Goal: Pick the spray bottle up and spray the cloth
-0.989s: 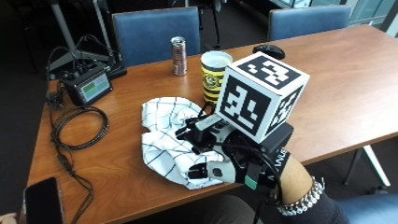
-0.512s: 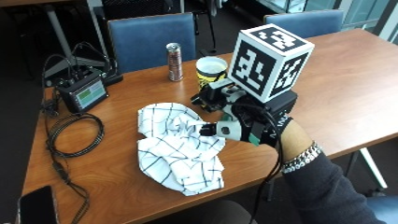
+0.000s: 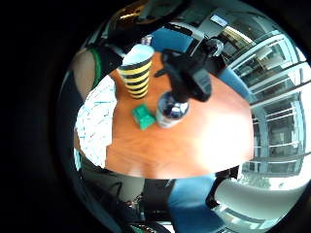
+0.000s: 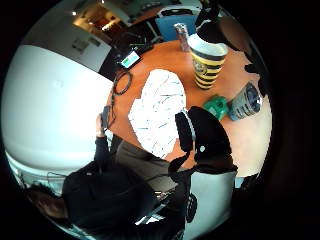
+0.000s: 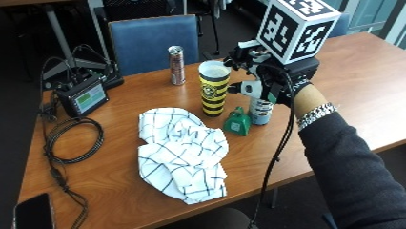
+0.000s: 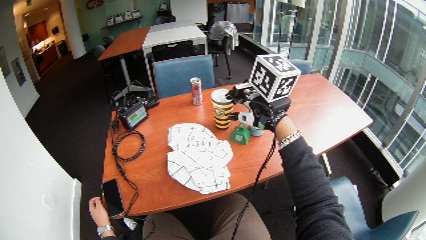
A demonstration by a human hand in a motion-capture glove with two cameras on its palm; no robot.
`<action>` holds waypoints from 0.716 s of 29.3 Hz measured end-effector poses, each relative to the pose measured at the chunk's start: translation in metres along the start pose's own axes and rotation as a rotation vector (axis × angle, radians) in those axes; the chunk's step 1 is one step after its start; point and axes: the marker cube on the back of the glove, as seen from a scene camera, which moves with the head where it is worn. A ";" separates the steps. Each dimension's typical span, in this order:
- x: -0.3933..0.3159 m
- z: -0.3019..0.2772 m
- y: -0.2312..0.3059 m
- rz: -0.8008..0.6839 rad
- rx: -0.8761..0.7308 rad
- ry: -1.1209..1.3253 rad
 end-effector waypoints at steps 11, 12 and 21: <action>0.077 0.025 0.000 0.240 0.078 -0.191; 0.082 0.028 0.001 0.254 0.091 -0.208; 0.113 0.061 0.005 0.355 0.220 -0.429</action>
